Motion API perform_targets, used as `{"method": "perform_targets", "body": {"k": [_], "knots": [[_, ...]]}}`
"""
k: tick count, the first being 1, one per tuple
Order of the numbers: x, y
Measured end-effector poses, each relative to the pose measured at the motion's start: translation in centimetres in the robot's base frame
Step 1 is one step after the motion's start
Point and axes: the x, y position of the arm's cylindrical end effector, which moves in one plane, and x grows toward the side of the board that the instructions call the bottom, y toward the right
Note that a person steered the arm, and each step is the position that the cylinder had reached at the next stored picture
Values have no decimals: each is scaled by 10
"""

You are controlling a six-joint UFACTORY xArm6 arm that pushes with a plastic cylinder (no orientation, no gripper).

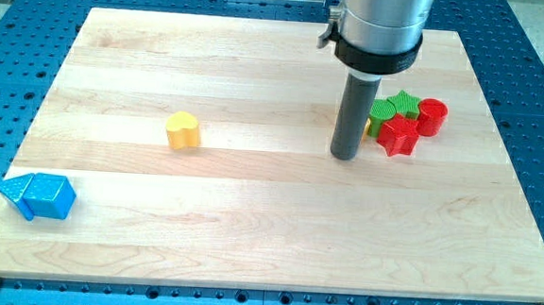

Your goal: Push the hexagon into the green blocks

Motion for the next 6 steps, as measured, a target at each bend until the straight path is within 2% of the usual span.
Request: {"method": "perform_targets", "body": {"k": [1,2,3,4,5,6], "knots": [[-5,-42],[-23,-36],[-24,9],[-24,14],[-6,12],[2,45]]}}
